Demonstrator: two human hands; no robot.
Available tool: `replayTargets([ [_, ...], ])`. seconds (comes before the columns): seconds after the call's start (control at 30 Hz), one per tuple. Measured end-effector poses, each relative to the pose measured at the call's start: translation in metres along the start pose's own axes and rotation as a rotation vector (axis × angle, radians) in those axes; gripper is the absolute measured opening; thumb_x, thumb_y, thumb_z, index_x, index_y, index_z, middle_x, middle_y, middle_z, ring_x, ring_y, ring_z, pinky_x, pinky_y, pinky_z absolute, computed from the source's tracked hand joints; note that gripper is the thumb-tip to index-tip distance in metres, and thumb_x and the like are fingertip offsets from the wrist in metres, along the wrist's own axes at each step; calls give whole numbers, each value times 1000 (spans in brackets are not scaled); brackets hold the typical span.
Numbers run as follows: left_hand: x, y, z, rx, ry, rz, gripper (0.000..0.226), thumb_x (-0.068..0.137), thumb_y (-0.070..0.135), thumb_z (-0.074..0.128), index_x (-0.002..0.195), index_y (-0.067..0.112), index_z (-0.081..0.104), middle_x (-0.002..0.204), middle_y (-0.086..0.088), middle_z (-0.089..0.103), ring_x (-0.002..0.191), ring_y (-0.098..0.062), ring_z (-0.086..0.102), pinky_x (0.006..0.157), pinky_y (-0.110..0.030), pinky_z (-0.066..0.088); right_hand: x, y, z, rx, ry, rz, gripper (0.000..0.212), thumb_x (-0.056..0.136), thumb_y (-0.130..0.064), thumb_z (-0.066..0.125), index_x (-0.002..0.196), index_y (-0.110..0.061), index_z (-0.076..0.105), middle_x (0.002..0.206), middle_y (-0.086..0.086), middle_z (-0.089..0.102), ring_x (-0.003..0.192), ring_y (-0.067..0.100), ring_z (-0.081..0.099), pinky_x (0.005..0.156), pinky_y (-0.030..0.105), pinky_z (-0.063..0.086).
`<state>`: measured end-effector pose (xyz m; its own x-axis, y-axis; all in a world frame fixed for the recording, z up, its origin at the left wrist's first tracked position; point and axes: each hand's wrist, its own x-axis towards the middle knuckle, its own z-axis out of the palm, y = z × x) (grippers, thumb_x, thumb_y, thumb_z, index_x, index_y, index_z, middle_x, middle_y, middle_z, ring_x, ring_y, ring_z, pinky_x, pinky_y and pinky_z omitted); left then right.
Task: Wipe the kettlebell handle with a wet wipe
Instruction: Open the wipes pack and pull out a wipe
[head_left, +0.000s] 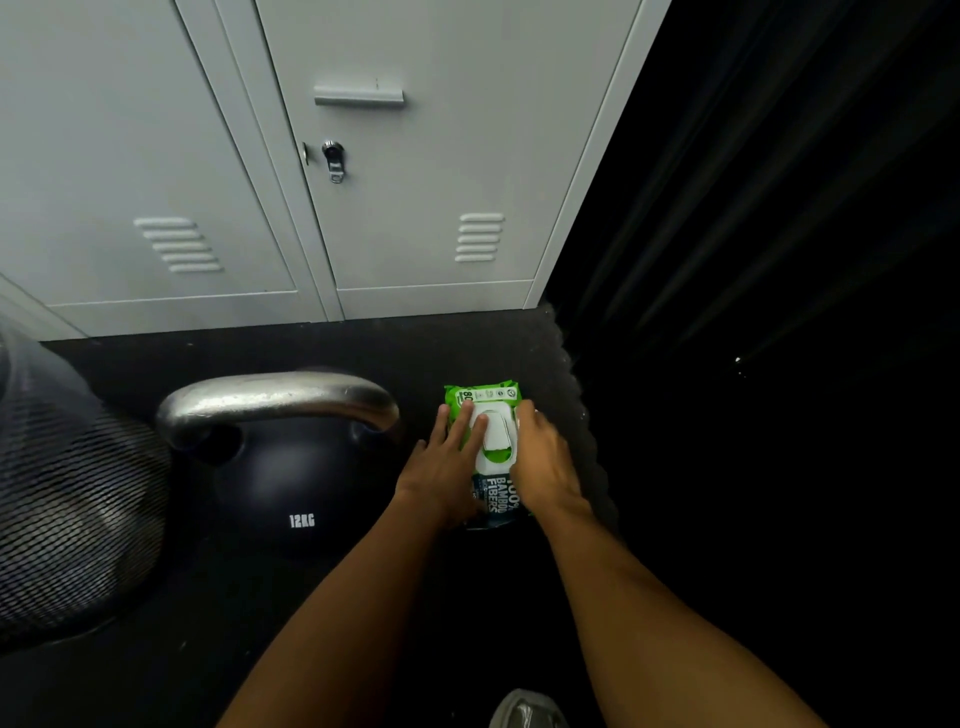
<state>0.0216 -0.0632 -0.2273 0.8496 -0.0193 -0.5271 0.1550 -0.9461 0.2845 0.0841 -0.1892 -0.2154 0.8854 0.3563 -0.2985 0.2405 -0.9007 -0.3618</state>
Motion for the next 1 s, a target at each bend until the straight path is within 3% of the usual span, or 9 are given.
replayTargets([
  [0.1, 3, -2, -2, -14, -2, 6, 119, 87, 51, 71, 159, 22, -18, 166, -4, -28, 153, -33, -22, 121, -56, 19, -7, 3, -3, 11, -6, -19, 36, 89, -7, 60, 122, -12, 47, 118, 13, 58, 106, 31, 58, 82, 36, 49],
  [0.17, 3, -2, -4, -20, -3, 9, 119, 86, 49, 72, 159, 23, -19, 166, -3, -26, 153, -32, -21, 121, -56, 20, -14, 8, -6, 35, 11, -48, 22, 85, 1, 56, 100, -15, 53, 109, 11, 59, 98, 31, 59, 71, 30, 42],
  [0.27, 4, -2, -7, -32, 7, 11, 120, 85, 47, 74, 158, 26, -19, 167, -3, -23, 154, -31, -19, 121, -56, 21, -23, 14, -1, 105, 57, -96, 26, 77, 10, 53, 83, -15, 52, 101, 4, 61, 90, 29, 61, 67, 28, 40],
  [0.37, 3, -2, -9, -42, 11, 14, 120, 85, 47, 74, 158, 29, -20, 168, -4, -21, 154, -31, -18, 120, -57, 21, -25, 16, 10, 144, 29, -112, 38, 78, 10, 55, 103, -15, 69, 128, 4, 59, 116, 27, 56, 93, 32, 49],
  [0.43, 4, -2, -9, -40, 19, 15, 120, 85, 47, 74, 157, 30, -20, 168, -4, -20, 155, -31, -18, 120, -56, 22, -26, 17, 14, 140, -5, -98, 51, 84, 9, 54, 124, -19, 68, 145, 3, 49, 133, 25, 43, 113, 35, 39],
  [0.5, 3, -2, -9, -35, 28, 16, 120, 85, 46, 74, 157, 31, -21, 169, -4, -19, 155, -31, -17, 119, -56, 24, -28, 17, 14, 123, -30, -110, 57, 88, 9, 52, 135, -21, 61, 151, 2, 42, 139, 25, 35, 117, 34, 33],
  [0.67, -1, 0, -12, -101, 58, 19, 121, 84, 37, 78, 159, 25, -15, 170, -5, -11, 156, -30, -9, 117, -53, 30, -24, 10, 14, 101, -18, -117, 76, 87, 10, 48, 150, -32, 41, 148, 0, 37, 135, 24, 34, 111, 36, 40],
  [0.8, -4, 1, -12, -200, 115, 24, 121, 79, 27, 83, 160, 17, -6, 169, -6, 3, 153, -28, 21, 112, -48, 42, -10, 8, 12, 26, -39, -136, 80, 87, 4, 53, 154, -35, 32, 140, 1, 39, 126, 25, 38, 99, 38, 48],
  [1.0, 1, -3, -10, -142, 43, 35, 119, 85, 38, 77, 158, 32, -17, 170, -2, -11, 156, -32, -8, 118, -58, 29, 3, 9, 3, -76, -97, -150, 71, 86, -2, 61, 148, -32, 41, 131, 0, 40, 120, 23, 40, 92, 36, 49],
])
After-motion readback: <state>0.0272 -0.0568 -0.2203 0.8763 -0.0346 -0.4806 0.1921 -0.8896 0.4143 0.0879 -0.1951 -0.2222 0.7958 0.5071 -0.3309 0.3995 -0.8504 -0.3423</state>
